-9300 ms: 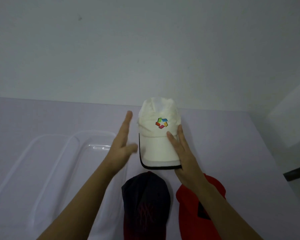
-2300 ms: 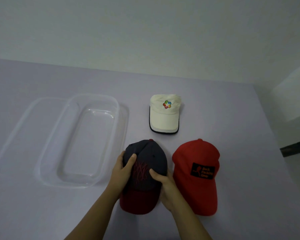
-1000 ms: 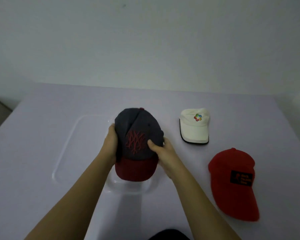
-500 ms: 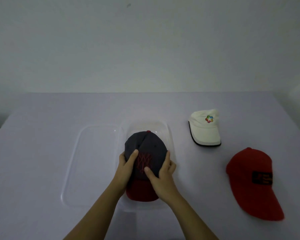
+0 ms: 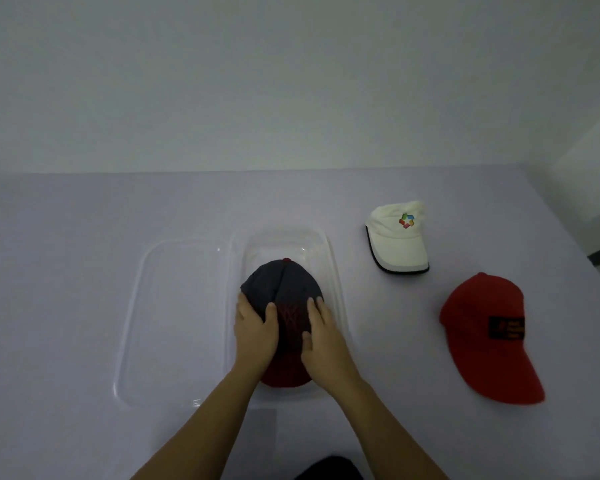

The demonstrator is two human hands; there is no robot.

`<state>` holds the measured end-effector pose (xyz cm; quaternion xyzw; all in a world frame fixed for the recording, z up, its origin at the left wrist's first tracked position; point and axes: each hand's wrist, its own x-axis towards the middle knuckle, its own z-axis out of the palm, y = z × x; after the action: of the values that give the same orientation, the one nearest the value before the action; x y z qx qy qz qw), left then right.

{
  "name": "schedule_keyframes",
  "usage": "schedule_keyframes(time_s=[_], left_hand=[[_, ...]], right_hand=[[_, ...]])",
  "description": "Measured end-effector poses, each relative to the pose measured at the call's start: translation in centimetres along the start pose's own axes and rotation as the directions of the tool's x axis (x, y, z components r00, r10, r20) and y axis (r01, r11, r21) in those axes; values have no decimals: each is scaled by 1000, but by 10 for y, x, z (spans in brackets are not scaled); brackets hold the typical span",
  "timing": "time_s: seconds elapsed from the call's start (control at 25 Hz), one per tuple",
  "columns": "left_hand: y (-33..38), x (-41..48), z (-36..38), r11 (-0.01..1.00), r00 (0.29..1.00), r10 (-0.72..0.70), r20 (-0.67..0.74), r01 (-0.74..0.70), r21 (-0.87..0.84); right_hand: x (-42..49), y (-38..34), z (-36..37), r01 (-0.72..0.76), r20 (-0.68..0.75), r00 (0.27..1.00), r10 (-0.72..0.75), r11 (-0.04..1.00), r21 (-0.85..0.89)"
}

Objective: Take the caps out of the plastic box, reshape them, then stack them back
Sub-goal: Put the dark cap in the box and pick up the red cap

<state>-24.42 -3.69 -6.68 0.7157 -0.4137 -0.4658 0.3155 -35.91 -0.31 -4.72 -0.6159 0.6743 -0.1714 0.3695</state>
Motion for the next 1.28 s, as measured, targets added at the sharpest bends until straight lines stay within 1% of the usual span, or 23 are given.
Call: schedule_keyframes(time_s=[0.04,0.08,0.12,0.16,0.2,0.24,0.28,0.32,0.48,0.56,0.6,0.68,0.76,0.84,0.96,1.04,1.08,1.12,1.16,1.2,1.24,1.28], left_hand=[[1,-2,1,999,999,38,-6,-38,20],[2,-3,3,996,997,73,2,-73,56],[2,-6,4,989,995,93,23,-95,112],[1,-8,6,979,994,101,49,-108,172],[-2,-9,7,968,992,104,72,-118,223],[-3,-10,8,959,990,105,89,-124,253],[-5,-12,8,956,991,100,93,-122,266],[-8,-12,9,954,991,104,87,-124,273],[-12,-18,8,951,994,83,70,-100,293],[-8,-21,8,953,996,69,58,-83,292],[-3,-23,9,950,996,85,35,-92,297],[15,-30,12,938,978,204,-47,-181,297],[42,-41,24,913,930,348,-119,-308,267],[67,-56,46,894,901,419,-110,-389,222],[89,-81,98,887,895,446,-7,-441,133],[92,-90,133,916,920,389,55,-393,85],[92,-92,152,943,941,323,99,-329,53],[92,-93,170,973,961,226,158,-231,13],[91,-92,187,993,966,117,231,-115,-23],[90,-91,204,999,954,23,299,-12,-39],[87,-88,221,998,936,-39,349,51,-26],[85,-85,235,997,920,-73,386,77,5]], right_hand=[[-4,4,-4,63,-105,992,-68,997,-52],[-8,10,-6,60,-200,977,-75,995,-79],[-12,18,-8,8,-264,964,-27,997,-73],[-15,26,-8,-64,-274,960,51,997,-41],[-18,31,-8,-126,-232,964,127,992,19],[-19,35,-5,-168,-160,970,181,982,88],[-19,38,-3,-181,-107,974,198,973,144],[-19,39,-1,-180,-92,976,197,969,168],[-15,39,2,-197,-145,965,218,969,148],[-16,39,1,-184,-132,970,204,971,153],[-17,39,-1,-166,-125,974,189,971,172],[-17,40,-9,-112,-157,976,152,965,237],[-17,48,-27,-54,-242,961,136,947,317],[-24,65,-52,1,-339,932,127,936,353],[-41,106,-94,62,-492,864,112,944,324],[-50,137,-122,54,-567,812,141,948,313],[-54,156,-137,26,-596,782,180,947,321],[-56,176,-153,-12,-617,753,230,942,336],[-59,197,-169,-56,-622,730,282,933,356],[-61,218,-183,-93,-612,720,327,920,382],[-61,239,-197,-124,-580,727,366,902,414],[-60,258,-210,-156,-524,751,402,879,450]])
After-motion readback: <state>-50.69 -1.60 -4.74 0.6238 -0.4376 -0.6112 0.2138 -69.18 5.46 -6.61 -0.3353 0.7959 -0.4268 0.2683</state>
